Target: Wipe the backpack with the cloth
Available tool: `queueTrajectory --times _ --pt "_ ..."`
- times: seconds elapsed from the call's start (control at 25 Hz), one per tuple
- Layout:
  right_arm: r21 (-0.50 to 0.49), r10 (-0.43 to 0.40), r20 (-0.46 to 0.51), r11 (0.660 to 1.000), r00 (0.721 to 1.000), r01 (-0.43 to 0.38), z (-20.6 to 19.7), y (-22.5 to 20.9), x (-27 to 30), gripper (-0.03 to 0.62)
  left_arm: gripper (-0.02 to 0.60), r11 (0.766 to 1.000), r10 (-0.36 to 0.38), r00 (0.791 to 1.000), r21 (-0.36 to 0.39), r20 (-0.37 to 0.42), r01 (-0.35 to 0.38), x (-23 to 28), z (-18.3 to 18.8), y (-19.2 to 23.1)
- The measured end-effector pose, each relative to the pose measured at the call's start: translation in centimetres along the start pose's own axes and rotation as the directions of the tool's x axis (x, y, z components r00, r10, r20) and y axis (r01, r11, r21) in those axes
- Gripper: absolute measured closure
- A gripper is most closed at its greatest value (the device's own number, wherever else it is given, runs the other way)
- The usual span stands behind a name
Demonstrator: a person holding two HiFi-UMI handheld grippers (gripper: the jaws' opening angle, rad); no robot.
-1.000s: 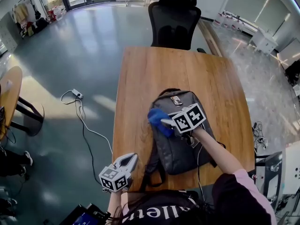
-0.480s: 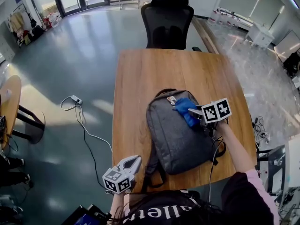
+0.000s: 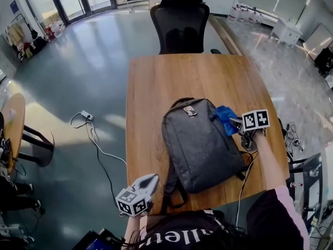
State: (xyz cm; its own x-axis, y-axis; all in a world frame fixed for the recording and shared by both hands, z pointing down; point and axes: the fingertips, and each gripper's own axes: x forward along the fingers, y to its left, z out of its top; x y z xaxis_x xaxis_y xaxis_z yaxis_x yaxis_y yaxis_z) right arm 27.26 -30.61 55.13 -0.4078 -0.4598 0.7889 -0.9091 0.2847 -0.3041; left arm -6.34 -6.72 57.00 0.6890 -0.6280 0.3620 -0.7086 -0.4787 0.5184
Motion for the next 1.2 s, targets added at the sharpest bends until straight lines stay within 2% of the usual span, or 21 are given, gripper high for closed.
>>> queueTrajectory --times 0.12,0.32,0.48,0.64,0.76,0.88,1.04,1.2 --pt "0.031 -0.015 -0.003 0.999 1.0 0.015 -1.1 -1.4 -0.3 0.499 0.581 1.0 -0.002 1.0 0.004 -0.009 0.002 -0.1 -0.1 -0.3" --pt "0.046 0.046 0.061 0.998 0.997 -0.049 -0.4 0.7 -1.8 0.499 0.581 1.0 -0.012 1.0 0.015 -0.013 0.012 -0.1 0.1 -0.6" --pt "-0.035 0.134 0.119 0.991 0.984 -0.131 1.0 6.0 -4.1 0.499 0.581 1.0 -0.017 1.0 0.019 -0.014 0.017 0.0 0.1 -0.9" --pt "-0.13 0.266 0.139 0.96 0.954 -0.249 1.1 13.8 -5.4 0.499 0.581 1.0 -0.017 1.0 0.02 -0.011 0.017 -0.1 -0.1 -1.0" --pt "-0.189 0.349 0.095 0.926 0.932 -0.327 -0.8 20.0 -5.0 0.499 0.581 1.0 -0.019 1.0 0.021 -0.003 0.019 0.0 -0.1 -1.1" --pt "-0.231 0.393 -0.002 0.894 0.92 -0.383 -4.3 25.4 -3.2 0.499 0.581 1.0 -0.021 1.0 0.023 0.003 0.021 0.0 -0.1 -1.3" --pt "-0.254 0.391 -0.112 0.878 0.913 -0.407 -9.1 30.2 0.0 0.499 0.581 1.0 -0.013 1.0 0.024 0.011 0.013 -0.4 -0.2 -1.1" --pt "-0.253 0.347 -0.178 0.888 0.921 -0.384 -12.2 31.4 1.9 0.499 0.581 1.0 -0.006 1.0 0.022 0.021 0.005 -1.0 -0.1 -1.2"
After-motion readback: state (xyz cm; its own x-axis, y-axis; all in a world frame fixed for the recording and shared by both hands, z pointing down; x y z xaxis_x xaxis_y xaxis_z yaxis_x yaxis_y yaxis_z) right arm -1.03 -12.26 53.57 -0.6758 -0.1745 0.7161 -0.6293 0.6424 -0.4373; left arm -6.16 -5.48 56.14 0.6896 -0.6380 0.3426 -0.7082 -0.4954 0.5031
